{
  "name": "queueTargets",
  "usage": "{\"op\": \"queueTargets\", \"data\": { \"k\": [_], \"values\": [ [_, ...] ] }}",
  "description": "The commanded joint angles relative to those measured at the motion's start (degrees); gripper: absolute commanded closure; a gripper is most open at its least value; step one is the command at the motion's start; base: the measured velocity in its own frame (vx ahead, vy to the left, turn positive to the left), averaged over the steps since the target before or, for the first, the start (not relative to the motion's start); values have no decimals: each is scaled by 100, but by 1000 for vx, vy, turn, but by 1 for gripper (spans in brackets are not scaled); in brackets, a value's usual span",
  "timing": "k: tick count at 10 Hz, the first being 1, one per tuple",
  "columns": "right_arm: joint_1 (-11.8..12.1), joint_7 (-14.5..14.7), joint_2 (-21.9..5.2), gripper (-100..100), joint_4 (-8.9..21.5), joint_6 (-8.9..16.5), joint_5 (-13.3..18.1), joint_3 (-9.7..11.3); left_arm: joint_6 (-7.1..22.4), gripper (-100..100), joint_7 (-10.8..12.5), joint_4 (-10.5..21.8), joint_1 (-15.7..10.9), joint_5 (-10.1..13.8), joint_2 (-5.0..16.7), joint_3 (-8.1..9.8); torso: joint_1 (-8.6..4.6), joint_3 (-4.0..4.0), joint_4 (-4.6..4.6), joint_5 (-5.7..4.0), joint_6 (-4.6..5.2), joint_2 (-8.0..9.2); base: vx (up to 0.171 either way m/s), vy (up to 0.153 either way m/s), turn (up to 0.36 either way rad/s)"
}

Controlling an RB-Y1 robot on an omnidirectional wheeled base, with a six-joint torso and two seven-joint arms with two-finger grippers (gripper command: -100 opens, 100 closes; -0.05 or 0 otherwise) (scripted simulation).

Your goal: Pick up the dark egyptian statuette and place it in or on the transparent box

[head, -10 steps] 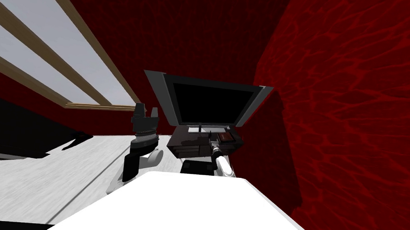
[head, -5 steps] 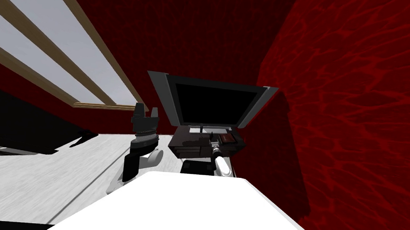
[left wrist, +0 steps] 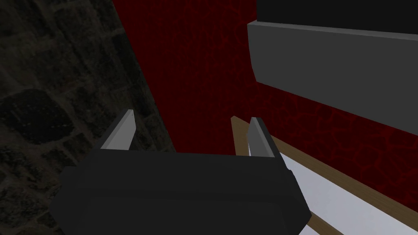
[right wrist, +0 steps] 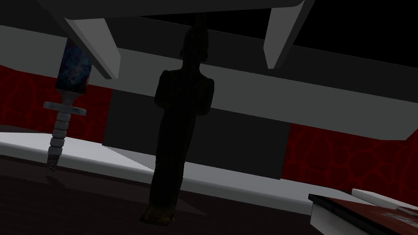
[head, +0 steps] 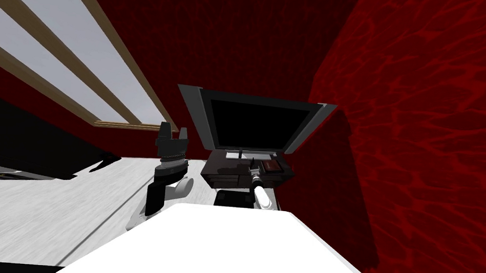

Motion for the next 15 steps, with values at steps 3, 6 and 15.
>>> {"op": "queueTargets", "data": {
  "k": [3,6,15],
  "values": [
    [-78,141,89,-100,313,168,600,-113,0,0,0,0,0,0,0,0,4,-3,-1,1,0,-5,43,30,43],
    [-110,148,97,-100,395,206,737,-143,0,0,0,0,0,0,0,0,0,-4,-2,0,1,-7,39,17,24],
    [-359,-240,-125,100,697,287,759,-220,0,0,0,0,0,0,0,0,-8,6,2,-1,2,11,8,11,41]
  ]
}}
